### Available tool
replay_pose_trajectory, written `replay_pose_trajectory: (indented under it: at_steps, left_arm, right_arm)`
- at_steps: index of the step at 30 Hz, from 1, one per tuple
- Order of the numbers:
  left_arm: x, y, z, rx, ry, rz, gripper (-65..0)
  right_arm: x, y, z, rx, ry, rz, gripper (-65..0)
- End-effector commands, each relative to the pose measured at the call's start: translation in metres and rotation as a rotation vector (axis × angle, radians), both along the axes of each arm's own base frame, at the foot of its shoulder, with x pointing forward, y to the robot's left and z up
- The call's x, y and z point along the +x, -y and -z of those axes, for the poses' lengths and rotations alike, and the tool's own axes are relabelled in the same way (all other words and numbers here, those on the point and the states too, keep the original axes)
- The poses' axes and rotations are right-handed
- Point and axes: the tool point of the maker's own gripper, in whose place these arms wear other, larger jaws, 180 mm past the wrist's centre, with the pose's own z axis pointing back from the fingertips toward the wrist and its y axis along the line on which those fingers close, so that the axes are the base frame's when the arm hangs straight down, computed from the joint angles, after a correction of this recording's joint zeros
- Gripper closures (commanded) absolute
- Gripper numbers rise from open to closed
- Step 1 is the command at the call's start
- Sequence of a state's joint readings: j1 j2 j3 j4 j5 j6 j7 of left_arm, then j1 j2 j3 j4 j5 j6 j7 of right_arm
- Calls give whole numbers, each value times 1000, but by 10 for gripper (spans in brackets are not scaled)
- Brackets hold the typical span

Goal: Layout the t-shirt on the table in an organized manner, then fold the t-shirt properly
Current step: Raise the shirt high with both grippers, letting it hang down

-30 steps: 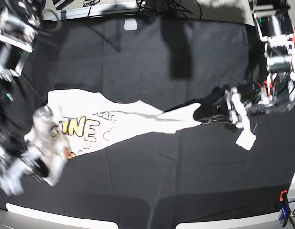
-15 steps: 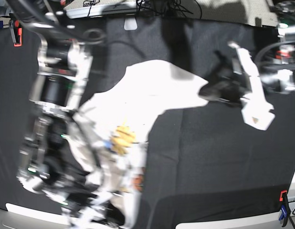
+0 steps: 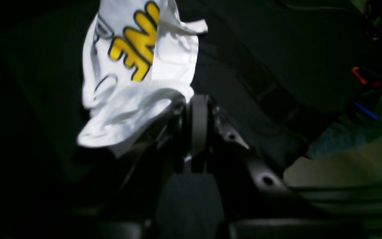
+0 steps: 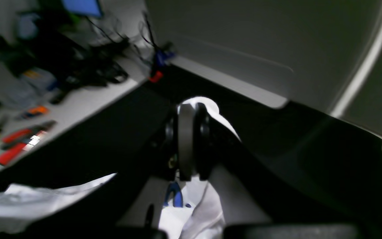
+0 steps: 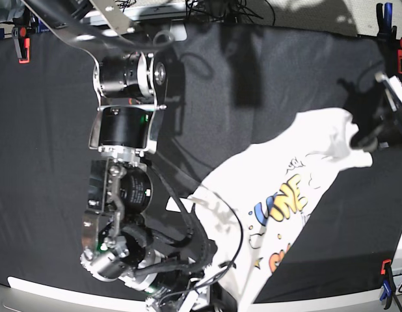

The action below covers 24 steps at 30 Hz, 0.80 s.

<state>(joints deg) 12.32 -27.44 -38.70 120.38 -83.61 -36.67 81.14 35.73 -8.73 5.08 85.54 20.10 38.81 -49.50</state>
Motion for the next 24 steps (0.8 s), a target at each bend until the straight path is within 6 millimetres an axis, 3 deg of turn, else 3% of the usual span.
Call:
replay_pose_trajectory:
  at_steps: [1,5,9,15,19,21,24]
  left_arm:
    - [-1,3,-9,-13,34,15,0]
    - [-1,5,-9,-30,34,11,0]
    - [-1,9,-9,-53,40,6,0]
    - [17,8,-72,-383,289,-120,0]
    - [15,21,-79,-414,308,-81,0]
    - [12,33,-73,-402,278,-39,0]
    - [8,50,-66,-390,236,20,0]
  right_arm:
    - [3,-1,-31,44,80,-6,0]
    - [10,16,-34,59,78,44,0]
    - [21,70,-32,7,83,138,0]
    - [22,149,-31,-105,85,229,0]
    - [20,197,-43,-179,108,296,0]
    - [17,202,-51,-166,116,287,0]
    - [16,192,-54,-130,115,253,0]
